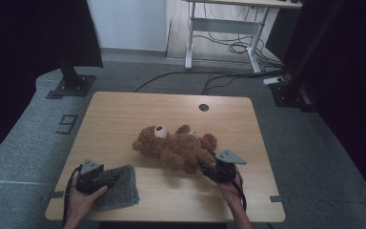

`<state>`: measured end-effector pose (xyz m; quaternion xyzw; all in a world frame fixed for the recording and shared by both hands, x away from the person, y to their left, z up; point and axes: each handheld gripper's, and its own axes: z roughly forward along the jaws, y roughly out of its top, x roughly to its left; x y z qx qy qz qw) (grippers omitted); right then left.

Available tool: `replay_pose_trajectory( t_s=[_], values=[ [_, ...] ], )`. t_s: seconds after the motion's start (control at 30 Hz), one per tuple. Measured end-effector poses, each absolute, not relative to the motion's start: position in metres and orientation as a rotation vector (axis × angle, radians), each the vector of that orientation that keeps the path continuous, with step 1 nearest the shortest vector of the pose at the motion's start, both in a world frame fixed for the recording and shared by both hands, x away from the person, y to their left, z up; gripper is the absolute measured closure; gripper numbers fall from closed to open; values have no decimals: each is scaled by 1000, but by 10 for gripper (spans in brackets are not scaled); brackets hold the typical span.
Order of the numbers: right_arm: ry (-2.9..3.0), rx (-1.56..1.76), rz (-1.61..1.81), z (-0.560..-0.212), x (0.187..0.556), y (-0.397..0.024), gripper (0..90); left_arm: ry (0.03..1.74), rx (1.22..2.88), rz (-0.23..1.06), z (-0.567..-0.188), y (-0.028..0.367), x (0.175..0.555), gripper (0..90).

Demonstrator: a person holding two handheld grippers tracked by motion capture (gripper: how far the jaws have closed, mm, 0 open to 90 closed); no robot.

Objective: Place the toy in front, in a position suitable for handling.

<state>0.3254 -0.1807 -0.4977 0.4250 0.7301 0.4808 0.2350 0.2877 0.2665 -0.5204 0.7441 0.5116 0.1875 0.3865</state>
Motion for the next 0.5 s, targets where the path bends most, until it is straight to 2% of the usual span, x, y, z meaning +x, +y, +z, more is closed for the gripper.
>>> replay_pose_trajectory(
  t_s=[0.5],
  values=[
    [1924,1256,1311,-502,339,-200,433,1302,1898,478,-521,267,288,241]
  ],
)
